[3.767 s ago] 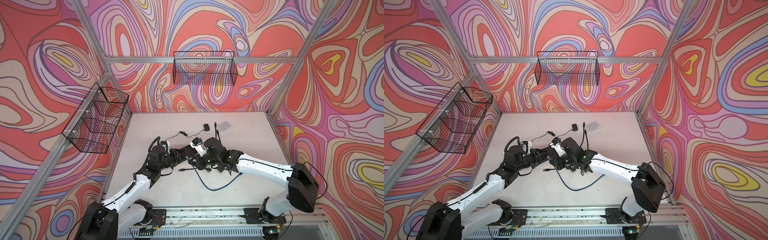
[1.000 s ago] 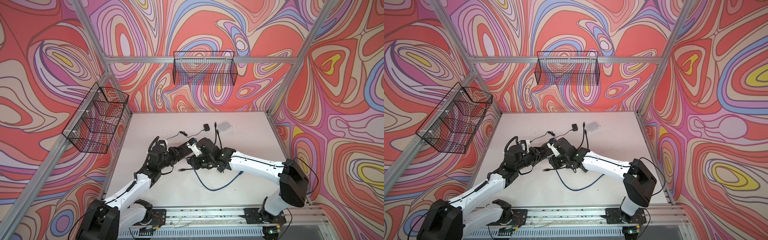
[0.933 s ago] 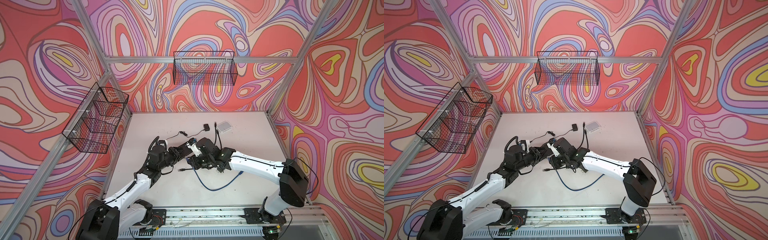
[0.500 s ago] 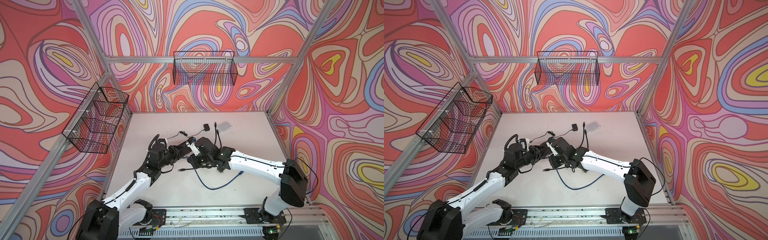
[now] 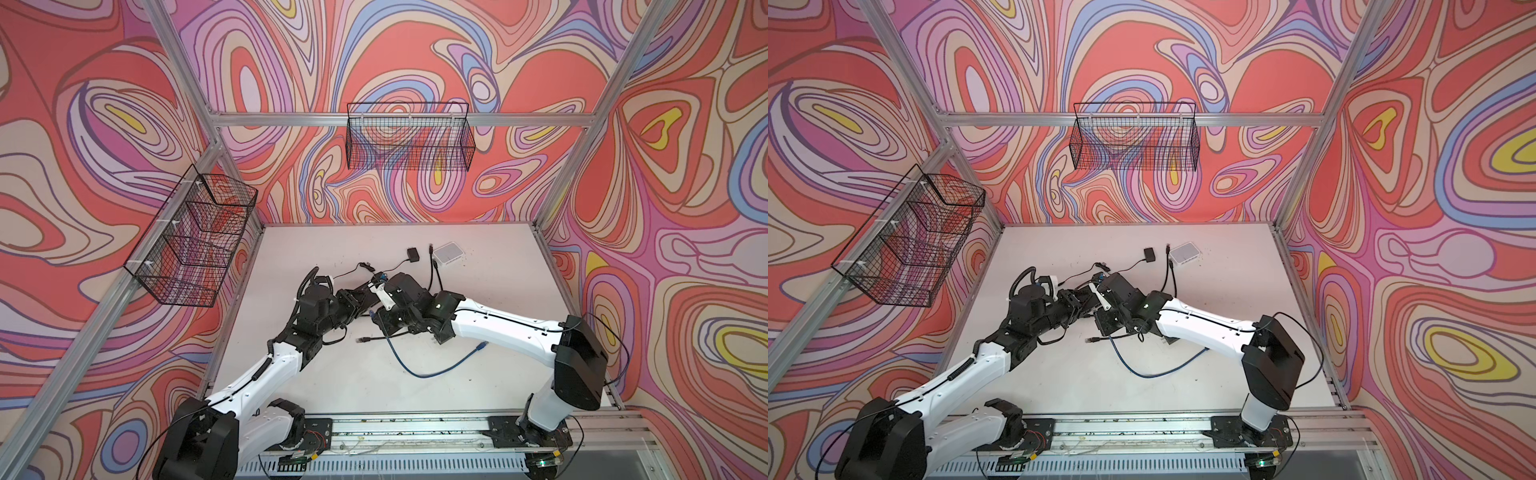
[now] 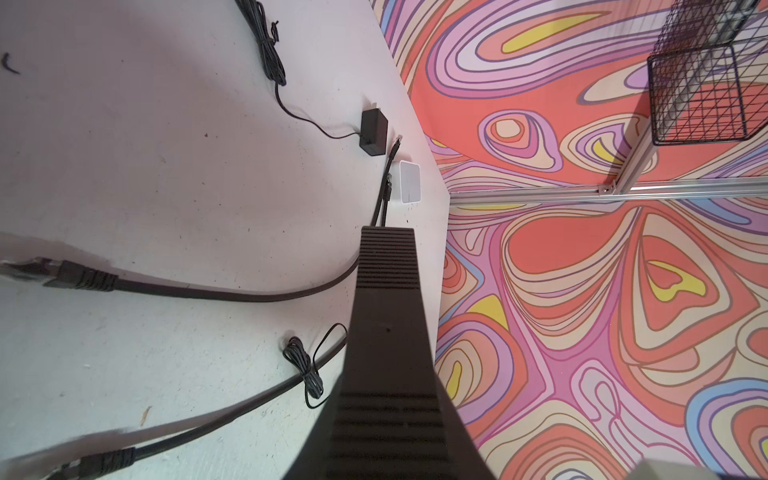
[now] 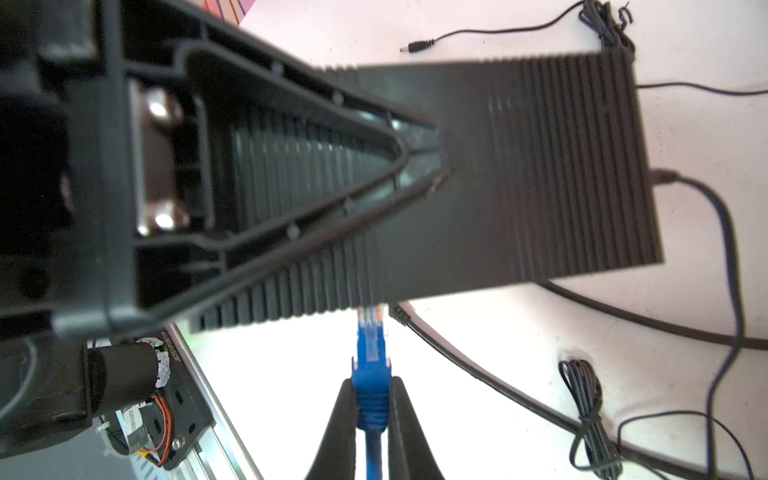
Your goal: Insert the plug into the switch port
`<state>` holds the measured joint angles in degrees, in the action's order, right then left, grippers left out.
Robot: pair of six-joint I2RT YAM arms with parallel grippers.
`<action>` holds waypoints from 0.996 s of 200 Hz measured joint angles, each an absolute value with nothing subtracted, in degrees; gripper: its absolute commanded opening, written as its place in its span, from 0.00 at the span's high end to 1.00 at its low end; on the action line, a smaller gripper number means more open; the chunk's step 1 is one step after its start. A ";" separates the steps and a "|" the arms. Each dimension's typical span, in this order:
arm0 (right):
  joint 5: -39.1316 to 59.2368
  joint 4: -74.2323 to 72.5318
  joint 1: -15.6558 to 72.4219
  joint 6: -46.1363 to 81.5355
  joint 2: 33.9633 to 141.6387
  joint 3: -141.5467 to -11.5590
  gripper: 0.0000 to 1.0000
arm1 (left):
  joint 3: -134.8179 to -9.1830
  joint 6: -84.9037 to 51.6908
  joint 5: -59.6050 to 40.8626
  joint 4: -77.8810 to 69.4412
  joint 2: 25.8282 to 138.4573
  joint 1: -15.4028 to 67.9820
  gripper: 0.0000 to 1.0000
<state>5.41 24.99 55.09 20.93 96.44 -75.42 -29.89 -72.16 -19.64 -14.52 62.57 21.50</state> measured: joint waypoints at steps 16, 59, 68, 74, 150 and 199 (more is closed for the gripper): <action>5.19 25.21 55.16 20.86 96.51 -75.57 1.00 | -29.91 -71.99 -19.62 -14.31 62.57 21.50 0.94; 4.43 25.96 55.27 20.43 96.51 -75.96 1.00 | -29.91 -71.77 -19.70 -13.98 62.54 21.58 0.94; 4.27 26.15 55.33 20.36 96.51 -75.96 1.00 | -29.98 -71.57 -19.73 -13.63 62.54 21.71 0.94; 4.25 26.26 55.40 20.27 96.51 -75.99 1.00 | -30.06 -71.48 -19.77 -13.41 62.54 21.71 0.94; 2.35 26.68 55.64 19.00 96.95 -77.91 1.00 | -31.09 -70.72 -19.22 -12.82 62.28 21.65 0.97; 1.02 22.92 55.59 18.61 96.18 -76.14 1.00 | -31.29 -70.74 -19.20 -15.53 63.51 21.45 0.98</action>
<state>1.02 22.92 55.59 18.61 96.18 -76.14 -31.29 -70.74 -19.20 -15.53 63.51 21.45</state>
